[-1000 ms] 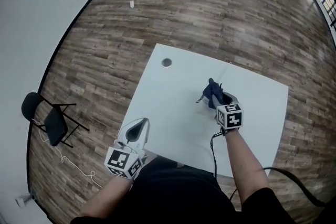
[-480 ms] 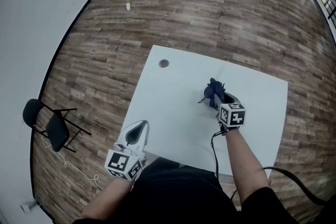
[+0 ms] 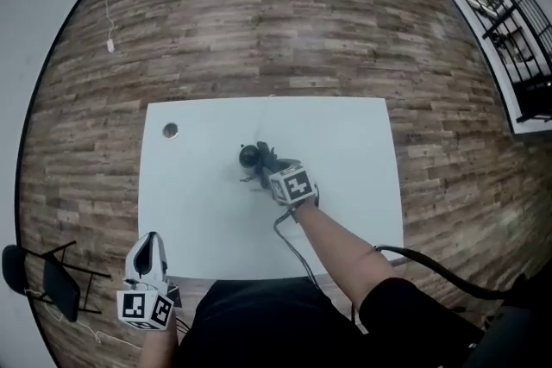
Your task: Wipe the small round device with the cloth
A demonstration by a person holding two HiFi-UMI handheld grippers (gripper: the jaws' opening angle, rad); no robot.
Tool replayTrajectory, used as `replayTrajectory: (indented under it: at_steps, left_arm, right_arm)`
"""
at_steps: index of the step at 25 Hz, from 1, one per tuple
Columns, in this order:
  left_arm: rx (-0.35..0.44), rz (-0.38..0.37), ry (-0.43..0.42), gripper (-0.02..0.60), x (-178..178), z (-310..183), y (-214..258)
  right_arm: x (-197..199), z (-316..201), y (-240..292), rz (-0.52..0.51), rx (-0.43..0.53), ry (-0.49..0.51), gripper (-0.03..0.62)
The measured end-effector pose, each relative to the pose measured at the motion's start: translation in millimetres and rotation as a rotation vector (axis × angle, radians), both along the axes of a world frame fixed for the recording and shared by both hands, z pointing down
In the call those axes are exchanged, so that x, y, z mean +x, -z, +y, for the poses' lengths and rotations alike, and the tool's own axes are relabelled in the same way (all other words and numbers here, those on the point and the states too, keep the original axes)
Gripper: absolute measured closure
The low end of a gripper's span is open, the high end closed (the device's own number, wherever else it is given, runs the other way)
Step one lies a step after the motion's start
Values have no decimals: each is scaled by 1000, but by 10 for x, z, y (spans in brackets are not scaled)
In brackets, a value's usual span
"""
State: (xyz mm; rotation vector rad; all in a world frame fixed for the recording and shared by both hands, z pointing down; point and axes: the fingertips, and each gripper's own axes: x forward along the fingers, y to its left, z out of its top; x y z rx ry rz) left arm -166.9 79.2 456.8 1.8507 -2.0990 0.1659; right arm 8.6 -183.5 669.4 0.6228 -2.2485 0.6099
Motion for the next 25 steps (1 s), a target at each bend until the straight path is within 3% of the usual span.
replayTrajectory:
  at_steps: [6,12,17,25]
  left_arm:
    - [22,19,-3,575,0,-56,-21]
    - [33,22,-15,575,-5,-60,-87]
    - [61,30,-33,575,163,-123,-32]
    - [86,11,-19,575,128,-97,86]
  right_arm:
    - [242,121,-131,57,-23,-1,470]
    - [274,-199,311,-22,143,-59,470]
    - [281,-377,729,-104,275,-52,470]
    - [49,-343,795,-78,292,12,470]
